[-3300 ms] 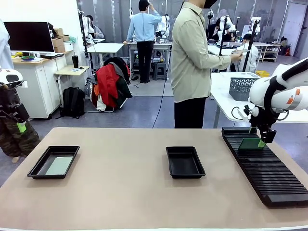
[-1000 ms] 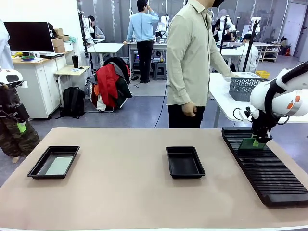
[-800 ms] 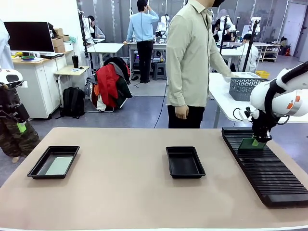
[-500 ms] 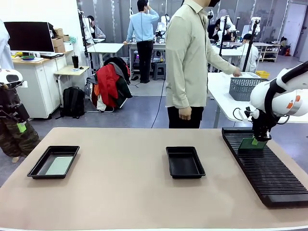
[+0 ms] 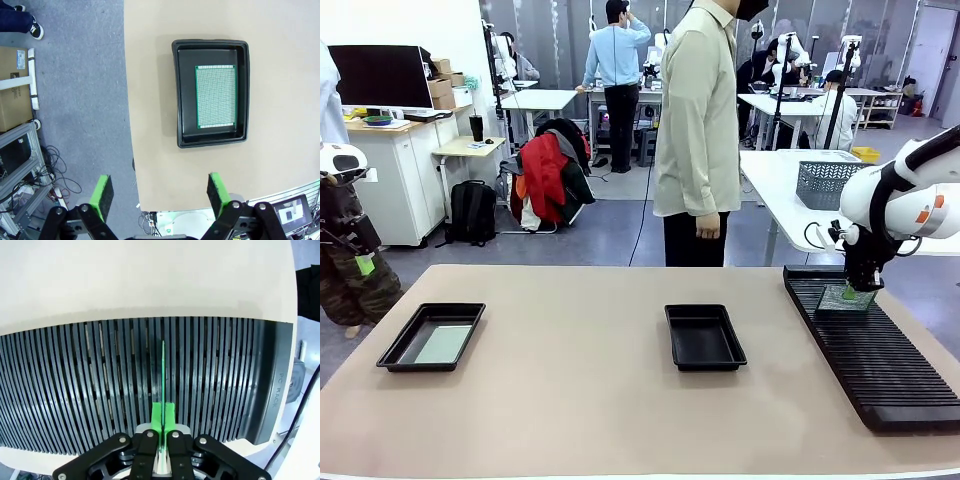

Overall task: Inspect and transfer BCBs to ESD trays.
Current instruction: Pick up the Blank PCB from the PCB Rack and place it in the right ESD tray.

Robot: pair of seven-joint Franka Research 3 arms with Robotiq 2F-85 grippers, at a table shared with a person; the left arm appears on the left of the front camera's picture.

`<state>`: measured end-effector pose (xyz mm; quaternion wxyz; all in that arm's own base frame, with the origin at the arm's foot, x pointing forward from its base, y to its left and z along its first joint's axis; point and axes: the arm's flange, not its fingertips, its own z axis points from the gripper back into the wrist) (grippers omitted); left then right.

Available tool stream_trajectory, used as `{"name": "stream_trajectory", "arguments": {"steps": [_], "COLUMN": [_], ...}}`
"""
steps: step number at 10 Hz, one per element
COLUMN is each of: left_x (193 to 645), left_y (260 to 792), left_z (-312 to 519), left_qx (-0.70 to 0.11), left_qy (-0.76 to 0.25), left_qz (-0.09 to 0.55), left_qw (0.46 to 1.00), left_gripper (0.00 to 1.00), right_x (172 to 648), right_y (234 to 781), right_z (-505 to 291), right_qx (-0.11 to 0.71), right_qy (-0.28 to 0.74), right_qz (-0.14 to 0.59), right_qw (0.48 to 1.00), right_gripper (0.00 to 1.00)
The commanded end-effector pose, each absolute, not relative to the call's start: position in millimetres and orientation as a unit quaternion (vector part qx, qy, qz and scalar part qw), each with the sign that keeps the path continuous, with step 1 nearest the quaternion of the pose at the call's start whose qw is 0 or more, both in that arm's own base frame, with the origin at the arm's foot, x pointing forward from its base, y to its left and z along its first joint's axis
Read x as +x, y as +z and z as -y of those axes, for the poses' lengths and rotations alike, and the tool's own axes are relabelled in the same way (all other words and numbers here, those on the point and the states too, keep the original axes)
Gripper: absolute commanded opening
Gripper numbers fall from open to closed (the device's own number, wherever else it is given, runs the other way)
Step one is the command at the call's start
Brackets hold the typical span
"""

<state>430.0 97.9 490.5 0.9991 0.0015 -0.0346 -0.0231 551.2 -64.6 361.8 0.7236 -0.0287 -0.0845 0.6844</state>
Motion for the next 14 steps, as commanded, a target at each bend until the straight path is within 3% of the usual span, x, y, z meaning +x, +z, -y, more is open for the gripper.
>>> {"name": "stream_trajectory", "arguments": {"steps": [1, 4, 10, 14], "left_x": [430.2, 430.2, 430.2, 430.2], "left_y": [489.2, 489.2, 489.2, 489.2], "left_z": [-97.6, -97.6, -97.6, -97.6], "left_qx": [0.001, 0.001, 0.001, 0.001], "left_qy": [-0.021, -0.021, -0.021, -0.021], "left_qz": [0.039, 0.039, 0.039, 0.039], "left_qw": [0.999, 0.999, 0.999, 0.999], "left_gripper": [1.00, 1.00, 1.00, 1.00], "right_x": [548.1, 527.3, 455.8, 441.5], "right_y": [375.6, 433.2, 605.7, 675.2], "right_z": [69.8, 80.4, 80.7, 81.2], "right_qx": [-0.023, -0.001, 0.007, 0.025], "right_qy": [0.678, 0.682, 0.677, 0.668], "right_qz": [0.079, 0.098, 0.090, 0.074], "right_qw": [0.730, 0.725, 0.731, 0.740], "right_gripper": [0.00, 0.00, 0.00, 0.00]}}
